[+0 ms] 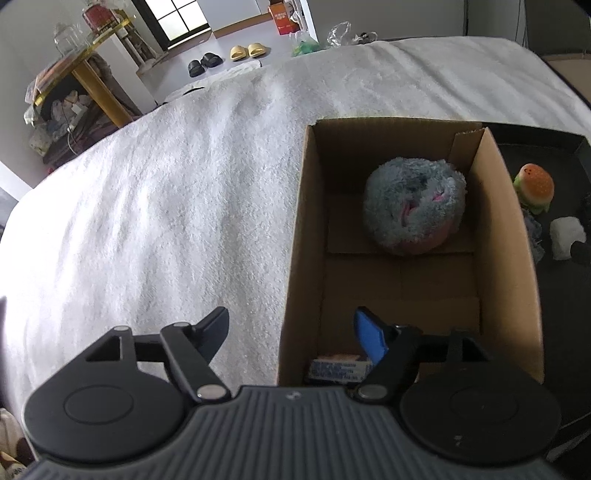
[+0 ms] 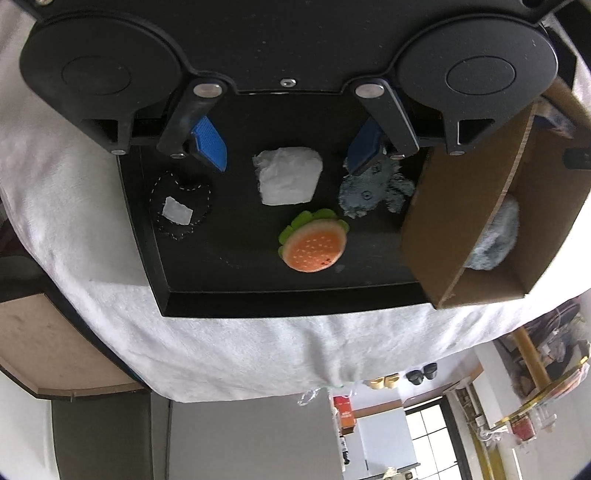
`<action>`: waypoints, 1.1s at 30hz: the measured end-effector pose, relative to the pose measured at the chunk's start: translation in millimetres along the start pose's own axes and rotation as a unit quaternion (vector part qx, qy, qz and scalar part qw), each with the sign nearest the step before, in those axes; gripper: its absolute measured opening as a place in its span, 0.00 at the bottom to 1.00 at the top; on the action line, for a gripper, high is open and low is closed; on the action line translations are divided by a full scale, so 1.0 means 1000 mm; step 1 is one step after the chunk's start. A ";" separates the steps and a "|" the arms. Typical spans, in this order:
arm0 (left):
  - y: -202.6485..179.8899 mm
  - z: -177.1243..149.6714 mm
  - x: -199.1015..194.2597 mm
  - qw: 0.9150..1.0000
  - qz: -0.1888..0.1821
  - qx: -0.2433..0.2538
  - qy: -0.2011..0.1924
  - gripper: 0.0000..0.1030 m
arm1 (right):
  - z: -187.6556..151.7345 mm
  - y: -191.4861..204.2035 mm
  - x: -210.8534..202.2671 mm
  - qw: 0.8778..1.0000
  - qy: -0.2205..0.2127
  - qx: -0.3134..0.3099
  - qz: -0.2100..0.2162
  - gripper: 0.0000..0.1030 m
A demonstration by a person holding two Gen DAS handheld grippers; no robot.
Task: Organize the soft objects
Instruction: 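Move the right tool to the white wrapped item and grasp it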
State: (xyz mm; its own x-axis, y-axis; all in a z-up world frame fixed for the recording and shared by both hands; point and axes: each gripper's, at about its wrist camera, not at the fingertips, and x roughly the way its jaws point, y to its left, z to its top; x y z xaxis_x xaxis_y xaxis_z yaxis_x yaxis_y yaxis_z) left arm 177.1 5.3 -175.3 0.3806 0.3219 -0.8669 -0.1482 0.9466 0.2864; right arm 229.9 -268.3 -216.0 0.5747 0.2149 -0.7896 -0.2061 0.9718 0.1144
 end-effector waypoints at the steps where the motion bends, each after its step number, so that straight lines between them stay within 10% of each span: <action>1: -0.001 0.001 0.001 1.000 0.002 0.000 0.001 0.71 | -0.001 0.000 0.003 1.000 -0.001 0.001 -0.002 0.70; 15: -0.014 0.008 0.006 1.000 0.023 0.012 0.012 0.71 | -0.010 -0.003 0.020 1.000 -0.012 -0.007 -0.012 0.69; 18: -0.014 0.008 0.006 1.000 0.023 0.011 0.012 0.71 | -0.010 -0.002 0.024 1.000 -0.003 -0.014 0.002 0.42; 33: -0.002 0.008 -0.002 1.000 -0.009 0.004 -0.004 0.71 | -0.003 0.002 -0.004 1.000 -0.020 -0.008 0.015 0.40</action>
State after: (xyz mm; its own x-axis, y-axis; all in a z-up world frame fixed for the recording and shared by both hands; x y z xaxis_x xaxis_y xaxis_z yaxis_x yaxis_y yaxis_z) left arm 184.6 3.0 -171.1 0.3905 0.3042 -0.8689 -0.1344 0.9526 0.2730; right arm 224.9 -267.4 -214.9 0.5996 0.2474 -0.7611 -0.2364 0.9633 0.1268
